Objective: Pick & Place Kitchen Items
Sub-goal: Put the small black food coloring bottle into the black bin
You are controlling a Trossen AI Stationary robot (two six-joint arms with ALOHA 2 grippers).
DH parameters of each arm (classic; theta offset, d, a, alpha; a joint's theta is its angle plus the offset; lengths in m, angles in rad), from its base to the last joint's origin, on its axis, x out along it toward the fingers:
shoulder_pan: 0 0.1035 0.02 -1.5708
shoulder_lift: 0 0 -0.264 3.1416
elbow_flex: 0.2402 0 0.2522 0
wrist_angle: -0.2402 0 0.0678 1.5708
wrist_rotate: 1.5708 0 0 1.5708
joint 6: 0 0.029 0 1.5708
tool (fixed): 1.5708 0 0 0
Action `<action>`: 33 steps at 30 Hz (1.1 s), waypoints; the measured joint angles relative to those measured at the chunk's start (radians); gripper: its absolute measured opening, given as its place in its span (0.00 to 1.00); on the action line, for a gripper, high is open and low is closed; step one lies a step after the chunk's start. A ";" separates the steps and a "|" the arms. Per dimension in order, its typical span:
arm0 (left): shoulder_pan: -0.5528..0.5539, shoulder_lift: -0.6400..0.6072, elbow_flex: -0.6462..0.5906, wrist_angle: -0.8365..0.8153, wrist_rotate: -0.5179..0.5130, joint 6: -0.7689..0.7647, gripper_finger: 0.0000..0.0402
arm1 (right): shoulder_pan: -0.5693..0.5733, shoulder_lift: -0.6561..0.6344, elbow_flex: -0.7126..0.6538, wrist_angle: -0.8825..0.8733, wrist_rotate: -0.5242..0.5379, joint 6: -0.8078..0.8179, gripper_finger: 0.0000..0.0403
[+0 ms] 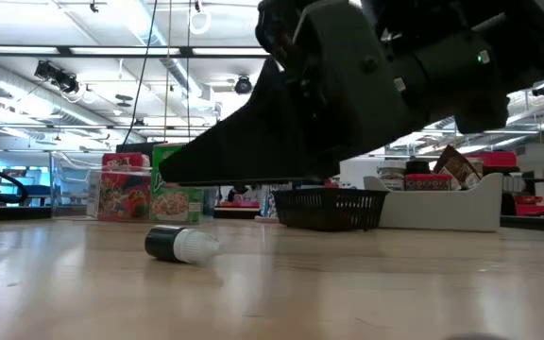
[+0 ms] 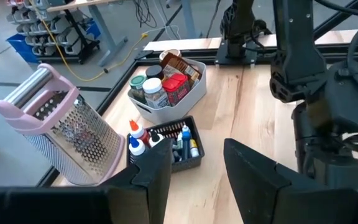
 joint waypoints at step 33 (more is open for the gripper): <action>0.001 0.000 0.000 0.000 0.000 0.023 0.39 | -0.055 0.011 0.033 -0.264 -0.145 -0.182 0.24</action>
